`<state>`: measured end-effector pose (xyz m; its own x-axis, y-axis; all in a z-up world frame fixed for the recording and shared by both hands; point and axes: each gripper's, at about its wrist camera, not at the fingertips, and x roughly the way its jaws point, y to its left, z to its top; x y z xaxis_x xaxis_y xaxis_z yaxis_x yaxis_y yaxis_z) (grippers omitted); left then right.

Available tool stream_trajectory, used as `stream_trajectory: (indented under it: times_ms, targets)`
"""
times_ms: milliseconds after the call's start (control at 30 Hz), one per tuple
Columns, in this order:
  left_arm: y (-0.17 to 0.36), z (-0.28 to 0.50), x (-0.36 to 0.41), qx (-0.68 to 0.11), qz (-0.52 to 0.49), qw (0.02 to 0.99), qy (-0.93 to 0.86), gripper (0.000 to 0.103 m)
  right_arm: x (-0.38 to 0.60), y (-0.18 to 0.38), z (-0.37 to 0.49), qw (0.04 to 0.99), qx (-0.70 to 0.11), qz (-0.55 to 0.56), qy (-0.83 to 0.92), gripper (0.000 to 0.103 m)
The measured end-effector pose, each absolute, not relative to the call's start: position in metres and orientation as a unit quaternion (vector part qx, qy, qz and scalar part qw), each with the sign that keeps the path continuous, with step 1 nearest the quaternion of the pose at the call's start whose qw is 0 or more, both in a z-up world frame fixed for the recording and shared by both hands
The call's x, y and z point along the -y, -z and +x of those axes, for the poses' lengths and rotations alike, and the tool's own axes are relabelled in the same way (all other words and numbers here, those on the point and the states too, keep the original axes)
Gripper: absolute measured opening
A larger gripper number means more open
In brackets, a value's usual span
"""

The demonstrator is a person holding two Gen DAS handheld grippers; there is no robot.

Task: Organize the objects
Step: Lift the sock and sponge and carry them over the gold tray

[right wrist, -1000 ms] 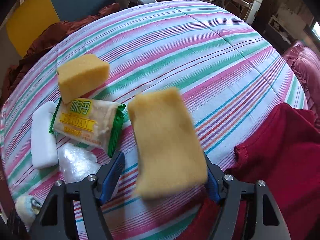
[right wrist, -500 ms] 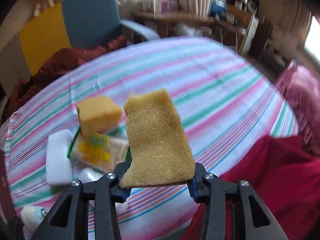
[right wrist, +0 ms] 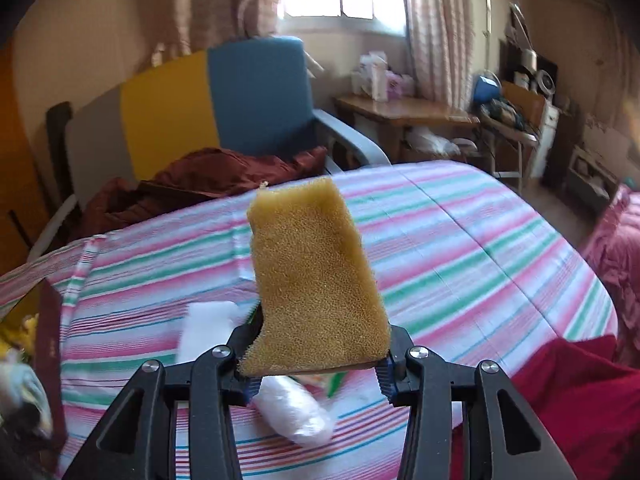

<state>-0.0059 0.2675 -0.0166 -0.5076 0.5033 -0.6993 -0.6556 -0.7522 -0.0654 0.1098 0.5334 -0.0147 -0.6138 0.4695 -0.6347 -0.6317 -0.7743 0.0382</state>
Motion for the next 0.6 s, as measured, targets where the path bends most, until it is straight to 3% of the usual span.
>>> stream_trajectory:
  times_ms: [600]
  targets:
    - [0.011,-0.030,-0.156,-0.050,-0.368,0.244,-0.896,0.067,-0.414,-0.001,0.043,0.136,-0.106,-0.332,-0.927,0.046]
